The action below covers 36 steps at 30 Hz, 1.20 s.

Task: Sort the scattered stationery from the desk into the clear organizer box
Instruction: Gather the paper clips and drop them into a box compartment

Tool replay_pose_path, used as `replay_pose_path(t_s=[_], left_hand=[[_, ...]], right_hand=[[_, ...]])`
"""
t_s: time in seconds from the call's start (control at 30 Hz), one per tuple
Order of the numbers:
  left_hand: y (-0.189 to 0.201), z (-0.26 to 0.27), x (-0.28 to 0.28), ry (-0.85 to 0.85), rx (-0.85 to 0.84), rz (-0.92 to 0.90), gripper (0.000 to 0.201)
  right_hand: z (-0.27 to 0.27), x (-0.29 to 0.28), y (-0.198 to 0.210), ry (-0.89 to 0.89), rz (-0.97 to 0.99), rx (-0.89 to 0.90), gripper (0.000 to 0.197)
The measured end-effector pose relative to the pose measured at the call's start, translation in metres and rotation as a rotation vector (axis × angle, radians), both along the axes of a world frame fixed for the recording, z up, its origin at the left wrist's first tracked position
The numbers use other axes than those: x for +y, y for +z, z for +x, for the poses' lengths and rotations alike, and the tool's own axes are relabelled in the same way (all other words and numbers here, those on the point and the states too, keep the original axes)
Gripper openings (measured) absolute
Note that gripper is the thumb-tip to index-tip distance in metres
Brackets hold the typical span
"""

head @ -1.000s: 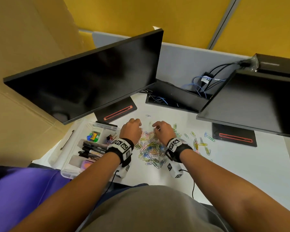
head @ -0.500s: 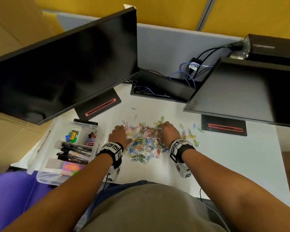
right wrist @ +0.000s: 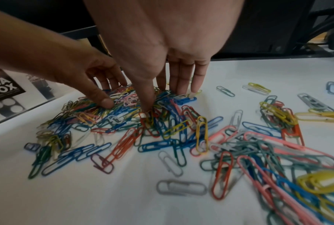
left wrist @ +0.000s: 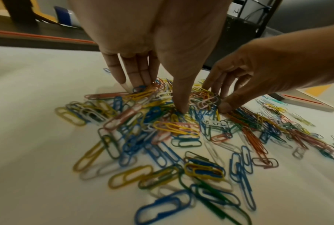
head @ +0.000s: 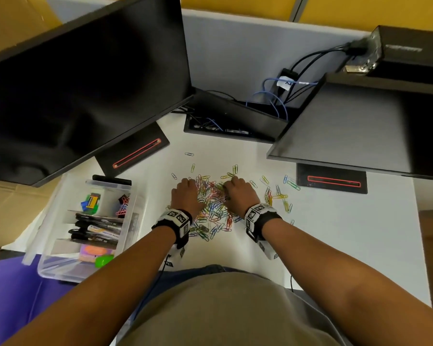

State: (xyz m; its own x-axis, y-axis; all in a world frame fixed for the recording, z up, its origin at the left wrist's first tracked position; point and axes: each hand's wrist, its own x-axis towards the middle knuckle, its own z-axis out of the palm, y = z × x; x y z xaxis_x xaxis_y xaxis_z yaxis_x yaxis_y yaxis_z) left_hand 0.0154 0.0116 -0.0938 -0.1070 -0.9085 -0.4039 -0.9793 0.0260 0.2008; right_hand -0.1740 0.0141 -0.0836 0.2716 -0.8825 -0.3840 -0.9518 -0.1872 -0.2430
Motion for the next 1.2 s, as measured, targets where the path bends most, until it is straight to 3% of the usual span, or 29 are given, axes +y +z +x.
replay_pose_path(t_s=[0.33,0.6,1.07,1.2], left_hand=[[-0.005,-0.012,-0.005,-0.067,0.051,-0.040,0.022],[-0.002,-0.007,-0.005,-0.065,0.075,-0.068,0.015],[0.006,0.005,-0.005,0.104,0.186,-0.159,0.008],[0.012,0.005,-0.004,0.143,0.231,-0.180,0.004]], right_hand=[[-0.005,0.005,-0.011,0.000,-0.049,-0.058,0.019],[-0.012,0.005,-0.012,-0.018,-0.054,-0.111,0.017],[-0.009,0.005,-0.010,-0.045,-0.097,-0.130,0.009],[0.001,0.001,-0.005,0.002,-0.074,-0.135,0.020]])
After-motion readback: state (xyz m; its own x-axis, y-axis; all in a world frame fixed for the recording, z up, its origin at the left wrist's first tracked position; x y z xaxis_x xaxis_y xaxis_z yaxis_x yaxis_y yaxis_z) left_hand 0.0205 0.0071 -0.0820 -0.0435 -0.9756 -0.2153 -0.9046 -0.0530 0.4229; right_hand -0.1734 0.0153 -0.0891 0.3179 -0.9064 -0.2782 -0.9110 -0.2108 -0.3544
